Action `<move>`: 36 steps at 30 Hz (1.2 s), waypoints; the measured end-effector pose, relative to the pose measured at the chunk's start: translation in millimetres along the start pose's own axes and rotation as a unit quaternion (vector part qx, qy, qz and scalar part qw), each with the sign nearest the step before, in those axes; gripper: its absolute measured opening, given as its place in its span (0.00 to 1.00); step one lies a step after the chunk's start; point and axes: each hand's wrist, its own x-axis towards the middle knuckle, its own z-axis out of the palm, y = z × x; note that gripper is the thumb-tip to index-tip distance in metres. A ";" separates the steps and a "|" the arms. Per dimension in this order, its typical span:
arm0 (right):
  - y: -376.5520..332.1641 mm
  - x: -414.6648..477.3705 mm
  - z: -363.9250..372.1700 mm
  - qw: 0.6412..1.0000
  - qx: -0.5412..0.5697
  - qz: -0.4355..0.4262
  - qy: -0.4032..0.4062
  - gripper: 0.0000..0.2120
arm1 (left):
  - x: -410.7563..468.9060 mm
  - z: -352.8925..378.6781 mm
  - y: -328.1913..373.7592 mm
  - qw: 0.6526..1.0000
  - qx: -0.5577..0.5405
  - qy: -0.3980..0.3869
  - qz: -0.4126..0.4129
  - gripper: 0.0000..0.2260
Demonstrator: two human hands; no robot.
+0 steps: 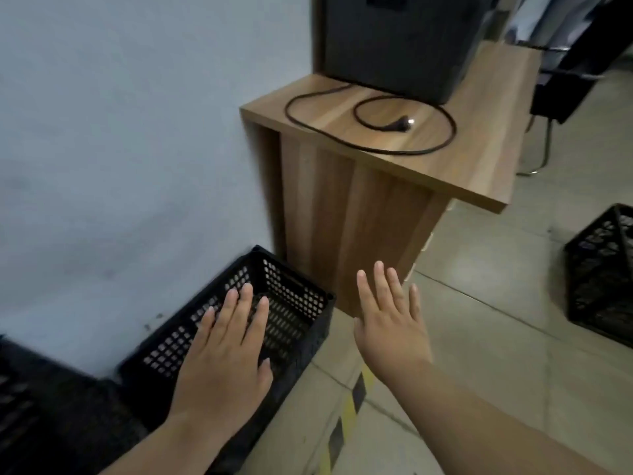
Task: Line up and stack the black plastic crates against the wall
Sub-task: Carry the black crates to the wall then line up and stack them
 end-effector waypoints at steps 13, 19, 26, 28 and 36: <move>480.0 -67.2 -68.4 0.956 -0.022 0.292 0.011 0.32 | 203.9 34.2 434.0 0.973 -0.040 -0.005 0.228 0.33; 597.9 -72.7 -71.7 0.927 -0.010 0.374 -0.004 0.32 | 279.8 51.8 554.1 0.955 -0.060 -0.007 0.291 0.33; 732.1 -22.6 -61.9 0.908 -0.020 0.419 0.003 0.33 | 391.4 96.7 676.3 0.943 -0.075 -0.006 0.325 0.33; 771.2 -0.3 -58.0 0.902 -0.019 0.431 -0.003 0.32 | 425.5 112.0 709.9 0.939 -0.073 -0.006 0.336 0.32; 906.7 69.7 -33.3 0.882 0.005 0.471 -0.019 0.32 | 523.2 182.1 838.1 0.924 -0.081 -0.041 0.372 0.34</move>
